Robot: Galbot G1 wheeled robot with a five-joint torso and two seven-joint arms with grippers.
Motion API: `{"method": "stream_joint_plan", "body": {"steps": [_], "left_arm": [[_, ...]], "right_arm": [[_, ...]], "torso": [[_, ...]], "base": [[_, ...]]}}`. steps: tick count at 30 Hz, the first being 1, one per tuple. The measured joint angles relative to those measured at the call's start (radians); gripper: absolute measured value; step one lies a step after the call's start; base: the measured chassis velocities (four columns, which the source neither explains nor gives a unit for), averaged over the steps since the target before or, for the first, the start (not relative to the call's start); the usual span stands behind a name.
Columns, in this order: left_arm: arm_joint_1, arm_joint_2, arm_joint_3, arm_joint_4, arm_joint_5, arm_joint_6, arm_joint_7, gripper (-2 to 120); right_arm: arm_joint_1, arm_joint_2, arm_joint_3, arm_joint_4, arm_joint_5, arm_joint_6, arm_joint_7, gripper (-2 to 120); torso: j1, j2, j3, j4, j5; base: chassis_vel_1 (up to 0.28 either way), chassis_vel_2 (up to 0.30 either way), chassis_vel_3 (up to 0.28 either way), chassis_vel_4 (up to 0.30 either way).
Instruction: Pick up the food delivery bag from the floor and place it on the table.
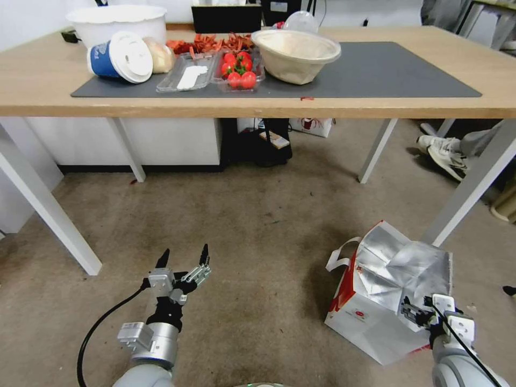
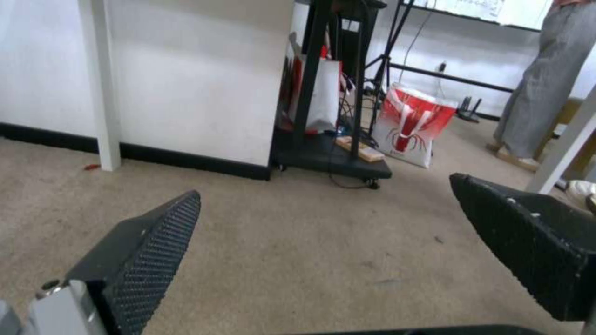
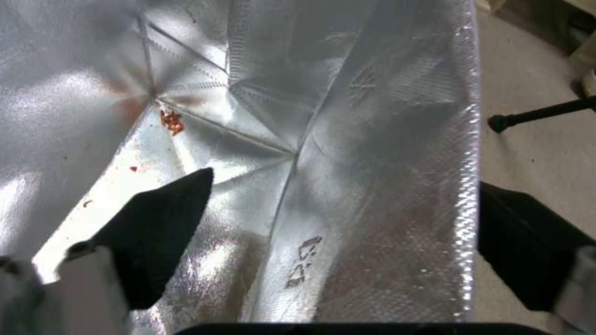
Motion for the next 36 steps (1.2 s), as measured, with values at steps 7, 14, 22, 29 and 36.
{"method": "stream_joint_plan", "body": {"steps": [7, 14, 22, 29, 36], "left_arm": [[-0.002, 0.001, 0.000, 0.002, 0.001, -0.005, -0.015, 100], [-0.002, 0.004, -0.001, 0.000, 0.001, -0.009, -0.018, 100], [0.000, 0.004, -0.001, -0.003, 0.003, -0.017, -0.021, 100], [-0.002, 0.005, -0.002, -0.003, 0.002, -0.017, -0.024, 100], [-0.006, 0.010, -0.005, -0.003, 0.000, -0.015, -0.028, 100]], "right_arm": [[0.000, 0.002, -0.001, -0.002, 0.004, 0.001, 0.002, 72], [0.000, 0.002, -0.001, -0.007, 0.010, 0.005, 0.004, 43], [0.002, 0.003, -0.003, -0.014, 0.017, 0.013, 0.013, 11], [0.003, -0.001, -0.003, -0.013, 0.023, 0.014, 0.014, 0], [-0.016, -0.033, 0.008, 0.025, 0.037, 0.041, -0.056, 0]], "torso": [[0.000, 0.000, 0.000, 0.0000, -0.0001], [0.000, 0.000, 0.000, 0.0000, -0.0001], [0.000, 0.000, 0.000, 0.0000, 0.0000], [0.000, 0.000, 0.000, 0.0000, 0.0000], [0.000, 0.000, 0.000, -0.0001, 0.0001]], "base": [[0.000, 0.000, 0.000, 0.000], [0.000, 0.000, 0.000, 0.000], [0.000, 0.000, 0.000, 0.000], [0.000, 0.000, 0.000, 0.000], [0.000, 0.000, 0.000, 0.000]]}}
